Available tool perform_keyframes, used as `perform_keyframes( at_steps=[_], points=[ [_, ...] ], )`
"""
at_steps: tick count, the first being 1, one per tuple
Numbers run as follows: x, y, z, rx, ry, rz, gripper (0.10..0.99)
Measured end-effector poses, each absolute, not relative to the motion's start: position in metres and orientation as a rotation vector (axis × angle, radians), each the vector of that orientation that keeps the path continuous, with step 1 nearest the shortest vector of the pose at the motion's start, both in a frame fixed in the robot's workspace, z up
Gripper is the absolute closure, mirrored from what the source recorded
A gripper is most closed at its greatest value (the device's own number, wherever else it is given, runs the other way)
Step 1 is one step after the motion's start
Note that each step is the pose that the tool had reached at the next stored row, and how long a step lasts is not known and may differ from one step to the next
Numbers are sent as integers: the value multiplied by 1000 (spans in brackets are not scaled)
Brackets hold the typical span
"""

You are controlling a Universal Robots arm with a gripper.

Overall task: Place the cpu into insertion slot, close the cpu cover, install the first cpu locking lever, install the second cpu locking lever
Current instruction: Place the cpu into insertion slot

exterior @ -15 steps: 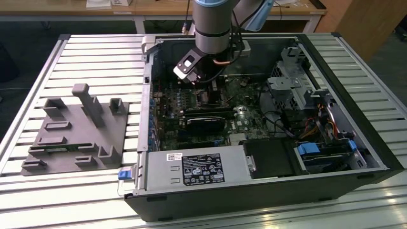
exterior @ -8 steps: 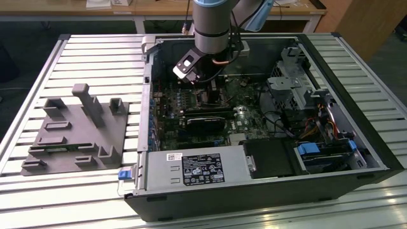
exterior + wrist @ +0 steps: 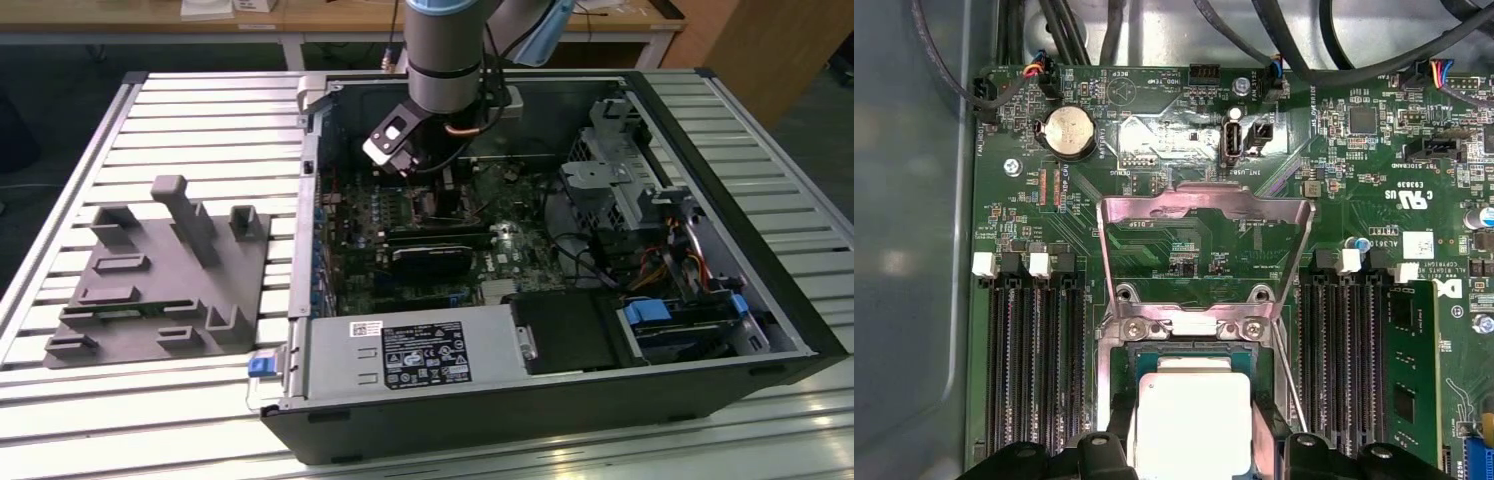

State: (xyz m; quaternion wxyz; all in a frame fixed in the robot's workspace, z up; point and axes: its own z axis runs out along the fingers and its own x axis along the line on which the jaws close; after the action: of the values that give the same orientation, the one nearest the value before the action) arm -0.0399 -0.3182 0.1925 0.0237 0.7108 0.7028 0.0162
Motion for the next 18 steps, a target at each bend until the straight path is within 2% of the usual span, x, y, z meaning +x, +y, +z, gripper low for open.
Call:
perform_keyframes(
  at_steps=[5,6,18],
  points=[
    [-40,-318,192,2200,2175,50,533],
    [-40,-318,192,2200,2175,50,471],
    [-40,-318,207,2200,2175,50,471]
  ],
)
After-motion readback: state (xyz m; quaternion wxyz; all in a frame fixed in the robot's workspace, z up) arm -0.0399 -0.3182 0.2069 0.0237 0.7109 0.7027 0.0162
